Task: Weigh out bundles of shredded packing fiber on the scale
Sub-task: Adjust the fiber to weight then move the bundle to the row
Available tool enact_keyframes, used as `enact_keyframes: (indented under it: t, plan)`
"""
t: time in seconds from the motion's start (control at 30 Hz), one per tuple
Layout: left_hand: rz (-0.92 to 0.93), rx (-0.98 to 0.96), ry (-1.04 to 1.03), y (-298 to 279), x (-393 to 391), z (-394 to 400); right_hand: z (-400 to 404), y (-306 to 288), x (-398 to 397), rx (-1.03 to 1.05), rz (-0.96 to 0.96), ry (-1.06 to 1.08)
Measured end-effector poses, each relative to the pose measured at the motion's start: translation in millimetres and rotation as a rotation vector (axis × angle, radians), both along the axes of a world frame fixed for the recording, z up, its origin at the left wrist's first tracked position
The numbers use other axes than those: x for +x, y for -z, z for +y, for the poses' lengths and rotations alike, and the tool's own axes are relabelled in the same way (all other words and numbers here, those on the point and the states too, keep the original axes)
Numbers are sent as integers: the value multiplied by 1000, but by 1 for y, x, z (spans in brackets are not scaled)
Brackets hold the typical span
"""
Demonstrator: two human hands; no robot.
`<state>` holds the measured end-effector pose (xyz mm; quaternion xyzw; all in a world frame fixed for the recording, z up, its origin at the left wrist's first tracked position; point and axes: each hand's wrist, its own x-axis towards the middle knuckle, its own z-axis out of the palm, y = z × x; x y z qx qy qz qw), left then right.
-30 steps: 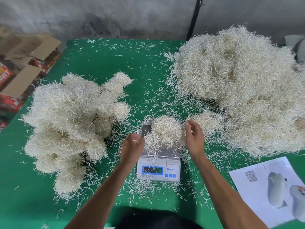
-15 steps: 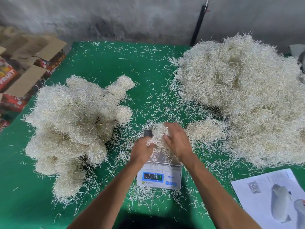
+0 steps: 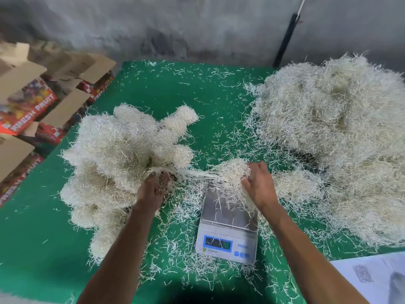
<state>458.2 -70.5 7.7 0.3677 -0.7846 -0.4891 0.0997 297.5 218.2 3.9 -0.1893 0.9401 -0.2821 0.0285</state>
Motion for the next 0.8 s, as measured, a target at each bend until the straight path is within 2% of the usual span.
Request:
enact_keyframes:
  t: [0.1, 0.23, 0.33, 0.4, 0.47, 0.5, 0.53, 0.57, 0.63, 0.7, 0.8]
  plan:
    - [42, -147, 70, -9, -5, -7, -4, 2, 2, 23, -6, -7]
    - [138, -28, -59, -10, -2, -16, 6, 8, 4, 3, -52, 33]
    - [110, 13, -183, -2, -4, -25, 14, 8, 3, 18, -27, 37]
    - [172, 74, -221, -4, -12, -29, 18, 7, 2, 2, -16, 47]
    - [226, -90, -31, -10, -21, -25, 20, 7, 1, -22, -25, 61]
    - [208, -165, 169, -15, -24, -18, 20, 6, 1, -28, -29, 61]
    - [117, -246, 376, -15, -26, -10, 17, 5, 1, -33, -27, 59]
    - [-60, -314, 531, -13, -27, -2, 15, 4, 0, -38, -25, 57]
    - [-369, -514, 668, -1, -24, 9, 11, 1, -2, -45, -28, 56]
    - [-527, -694, 695, 9, -25, 16, 12, -2, -4, -32, -6, 48]
    - [-541, -773, 617, 19, -28, 20, 20, -4, -5, -17, 72, 10]
